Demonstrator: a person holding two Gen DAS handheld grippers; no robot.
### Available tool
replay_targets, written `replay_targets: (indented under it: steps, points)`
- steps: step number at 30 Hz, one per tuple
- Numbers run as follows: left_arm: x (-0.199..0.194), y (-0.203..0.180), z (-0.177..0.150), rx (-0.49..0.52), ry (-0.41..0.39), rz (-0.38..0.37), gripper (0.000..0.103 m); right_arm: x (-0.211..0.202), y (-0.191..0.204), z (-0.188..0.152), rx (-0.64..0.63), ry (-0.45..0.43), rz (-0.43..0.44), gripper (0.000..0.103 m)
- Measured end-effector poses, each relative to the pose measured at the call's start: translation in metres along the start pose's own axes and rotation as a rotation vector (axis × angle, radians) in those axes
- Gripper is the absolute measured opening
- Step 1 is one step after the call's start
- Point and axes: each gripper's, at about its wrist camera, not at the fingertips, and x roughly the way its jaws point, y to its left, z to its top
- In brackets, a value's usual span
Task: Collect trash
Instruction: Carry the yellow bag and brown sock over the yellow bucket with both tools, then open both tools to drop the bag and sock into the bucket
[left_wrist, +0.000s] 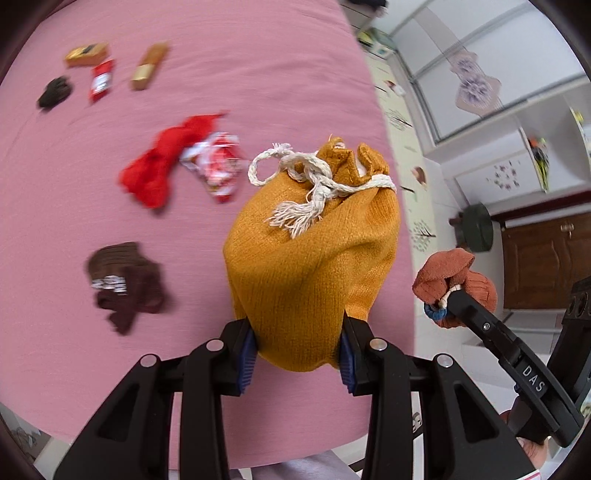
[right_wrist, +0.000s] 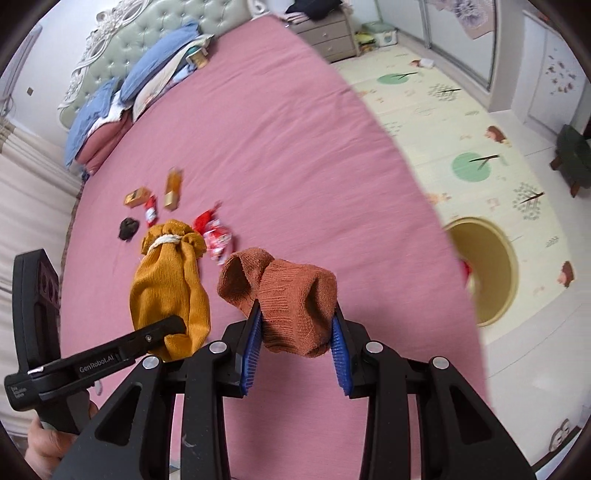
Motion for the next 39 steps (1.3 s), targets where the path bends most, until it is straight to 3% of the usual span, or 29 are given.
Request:
replay_targets:
  steps: [10,19,31,39]
  points:
    - [0.046,-0.128,-0.007,0.136,0.051,-0.019,0.037,-0.041,-0.107,0.007,0.068,-0.031,-0.04,0.033]
    - [0.09,-0.212,-0.007,0.248,0.099,-0.005,0.037,-0.061,-0.195,0.016,0.191,-0.052,-0.065,0.033]
    - [0.157,-0.294,-0.001,0.355,0.189,0.012,0.037,-0.066,-0.288,0.032,0.317,-0.047,-0.088,0.033]
    - [0.198,-0.321,0.004,0.365,0.247,0.018,0.037,-0.053,-0.329,0.037,0.399,-0.024,-0.075,0.035]
